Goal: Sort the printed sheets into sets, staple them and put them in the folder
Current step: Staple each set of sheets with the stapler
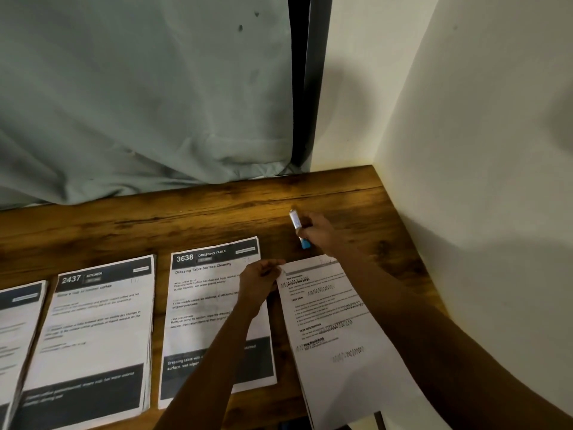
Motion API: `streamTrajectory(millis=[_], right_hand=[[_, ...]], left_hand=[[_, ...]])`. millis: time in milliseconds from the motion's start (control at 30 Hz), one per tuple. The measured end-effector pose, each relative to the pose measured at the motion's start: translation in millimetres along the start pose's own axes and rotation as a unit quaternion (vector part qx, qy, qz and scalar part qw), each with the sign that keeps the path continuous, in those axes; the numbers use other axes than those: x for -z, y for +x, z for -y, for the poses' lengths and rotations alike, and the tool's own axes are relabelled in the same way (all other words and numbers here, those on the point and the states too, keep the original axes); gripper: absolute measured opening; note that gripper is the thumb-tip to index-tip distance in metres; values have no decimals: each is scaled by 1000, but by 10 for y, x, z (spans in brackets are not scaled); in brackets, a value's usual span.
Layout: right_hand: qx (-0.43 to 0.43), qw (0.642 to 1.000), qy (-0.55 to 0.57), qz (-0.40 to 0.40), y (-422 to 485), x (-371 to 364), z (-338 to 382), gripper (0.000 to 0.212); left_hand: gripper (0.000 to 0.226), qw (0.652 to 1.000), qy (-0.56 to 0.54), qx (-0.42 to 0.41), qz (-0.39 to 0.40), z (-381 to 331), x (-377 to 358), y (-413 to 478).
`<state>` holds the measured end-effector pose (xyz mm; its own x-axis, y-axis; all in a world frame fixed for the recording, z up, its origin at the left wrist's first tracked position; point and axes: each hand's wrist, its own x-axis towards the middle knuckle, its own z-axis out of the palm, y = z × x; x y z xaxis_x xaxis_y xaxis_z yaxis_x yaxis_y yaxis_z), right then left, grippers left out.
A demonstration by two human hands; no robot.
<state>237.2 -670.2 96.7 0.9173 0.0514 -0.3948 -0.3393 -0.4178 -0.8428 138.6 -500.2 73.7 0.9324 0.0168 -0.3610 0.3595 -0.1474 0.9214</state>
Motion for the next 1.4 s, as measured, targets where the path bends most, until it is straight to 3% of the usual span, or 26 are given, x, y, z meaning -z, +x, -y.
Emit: streamTrajectory(millis=[67, 100, 167, 367, 867, 1233, 1400], right_hand=[[-25, 977, 203, 62, -71, 113, 14, 42], [-18, 965, 242, 95, -108, 156, 5, 41], [17, 970, 204, 130, -181, 199, -12, 41], [66, 982, 115, 137, -305, 226, -61, 41], [61, 986, -34, 150, -318, 134, -17, 35], [50, 988, -9, 144, -389, 83, -36, 26], [45, 990, 3, 131, -393, 46, -59, 28]], left_hand=[[19, 1000, 12, -6, 4, -13, 6, 8], [19, 1000, 15, -10, 5, -18, 3, 11], [19, 1000, 23, -20, 1, -24, -12, 14], [14, 993, 100, -47, -40, -44, -78, 10], [9, 992, 104, -48, -61, -103, -117, -7], [11, 991, 105, -58, -58, -91, -143, -3], [29, 994, 108, -24, -4, -124, -179, -54]])
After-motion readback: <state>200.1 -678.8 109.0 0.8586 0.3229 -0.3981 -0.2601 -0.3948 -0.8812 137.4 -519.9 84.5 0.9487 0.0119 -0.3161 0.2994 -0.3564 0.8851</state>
